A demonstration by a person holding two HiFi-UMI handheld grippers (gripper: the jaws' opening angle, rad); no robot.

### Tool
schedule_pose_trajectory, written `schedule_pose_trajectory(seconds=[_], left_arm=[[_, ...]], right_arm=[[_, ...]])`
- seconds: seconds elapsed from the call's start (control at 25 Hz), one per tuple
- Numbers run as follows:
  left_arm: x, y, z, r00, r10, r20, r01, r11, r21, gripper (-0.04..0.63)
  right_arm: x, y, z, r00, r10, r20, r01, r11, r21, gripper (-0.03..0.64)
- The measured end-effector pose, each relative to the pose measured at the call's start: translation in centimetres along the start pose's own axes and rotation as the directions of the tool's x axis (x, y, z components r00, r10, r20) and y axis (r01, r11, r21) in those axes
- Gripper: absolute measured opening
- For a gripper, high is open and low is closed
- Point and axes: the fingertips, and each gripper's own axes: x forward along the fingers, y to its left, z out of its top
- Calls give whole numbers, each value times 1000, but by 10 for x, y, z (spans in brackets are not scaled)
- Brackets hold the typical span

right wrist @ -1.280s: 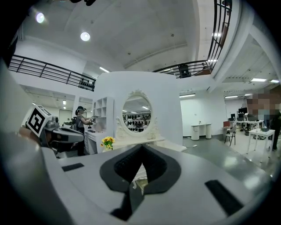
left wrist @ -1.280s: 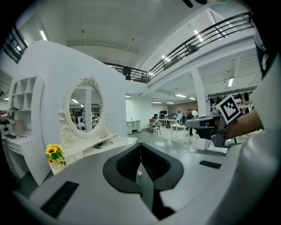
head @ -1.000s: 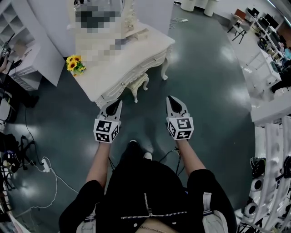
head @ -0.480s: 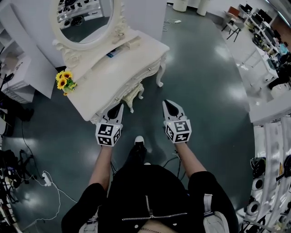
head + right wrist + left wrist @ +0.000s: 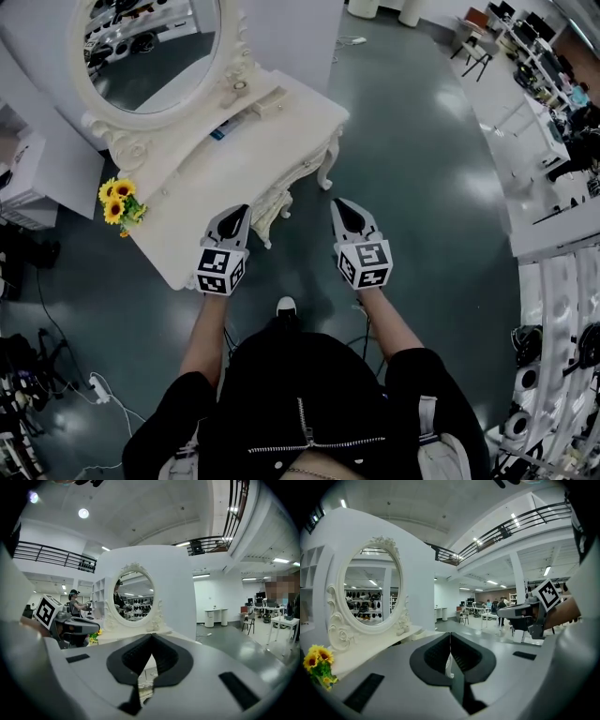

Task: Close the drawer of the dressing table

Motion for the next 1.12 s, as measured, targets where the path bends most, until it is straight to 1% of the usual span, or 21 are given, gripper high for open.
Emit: schedule_pose_trajectory(seconds=[0.24,0.4,0.56,0.68,0.8,0.92,1.04,1.12], left_arm=[[36,37,8,1000,-10,7,10,1000,13,21],[45,58,8,1000,7,2,-7,1000,-1,21],[58,74,14,1000,18,3,-18,1000,0,21],[68,85,12,999,35,-4,-35,999,-3,21],[77,100,13,998,67,-7,-67,998,-10,21],[88,122,11,992,124,-13,-124,992,-23,21],[102,146,10,982,187,-25,-188,981,-41,21],[110,163,12,971,237,-31,-238,970,-55,21]], right_arm=[[51,-11,12,1000,0,13,0,1000,0,6],[73,-16,16,1000,10,6,-10,1000,-4,6],[96,-21,22,1000,23,10,-23,1000,-4,6],[117,-22,21,999,48,7,-48,999,0,6],[144,-23,24,996,85,6,-84,996,-7,6],[179,-26,29,991,135,9,-135,991,-19,6],[219,-31,35,981,193,3,-193,981,-30,6],[248,-33,40,970,243,-4,-242,969,-40,6]])
